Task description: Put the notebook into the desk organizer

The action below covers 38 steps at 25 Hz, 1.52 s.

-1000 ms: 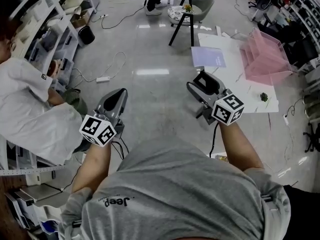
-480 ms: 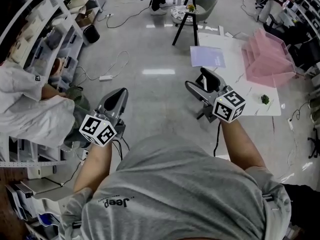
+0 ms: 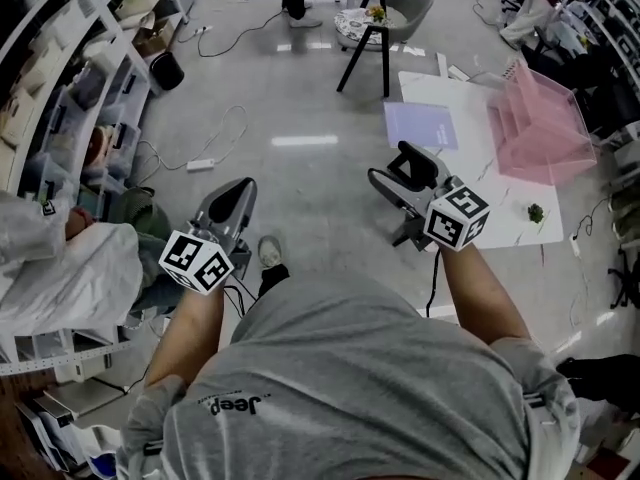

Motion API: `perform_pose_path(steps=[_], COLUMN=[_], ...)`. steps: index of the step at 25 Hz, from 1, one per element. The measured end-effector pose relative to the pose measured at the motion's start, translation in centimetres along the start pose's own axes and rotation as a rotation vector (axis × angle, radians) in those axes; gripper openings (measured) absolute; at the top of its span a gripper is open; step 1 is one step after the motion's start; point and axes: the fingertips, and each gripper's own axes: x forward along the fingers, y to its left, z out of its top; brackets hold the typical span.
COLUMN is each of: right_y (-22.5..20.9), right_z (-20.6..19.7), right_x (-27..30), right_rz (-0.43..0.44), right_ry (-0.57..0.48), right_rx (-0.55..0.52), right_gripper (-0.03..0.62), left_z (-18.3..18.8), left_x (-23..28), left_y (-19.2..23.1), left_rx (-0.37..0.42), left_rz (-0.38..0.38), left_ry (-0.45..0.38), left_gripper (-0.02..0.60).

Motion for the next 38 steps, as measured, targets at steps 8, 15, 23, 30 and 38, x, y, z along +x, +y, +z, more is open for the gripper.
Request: perform_pose_path(steps=[8,15,23,30,38], right_y=[-4.6,-7.6,-15.7,-28.5,-37.7], right_z=[1.4,4.1,5.2,7.1,10.2], right_x=[14.8,26.8,34.4,39.4,47.1], right_rz=[-0.124,-0.193,-0.203,-0.122,-0.001], right_ry=[0.004,-0.013,-0.016,-0.027,0.002], right_rx=[0.012,0.038,0.076,0.104,0.108], right_gripper=[0.36,0.36,0.36,0.36,0.36], left_z=[2.6,6.6,6.3,7.1,9.1], left_x=[9.1,14.8,22.0,33.1,43.2], left_y=[15.3,25.9,34.4,38.7,41.5], left_rx=[-0.018,0.0,-0.029,-0.005,0.01], left_rz=[-0.156,-0.26,-0.243,-0.154,-0.123], left_ry=[0.009,0.045,0.077,0.074,0.089], left_gripper=[0.058,0.058,0.058,0.058,0.058])
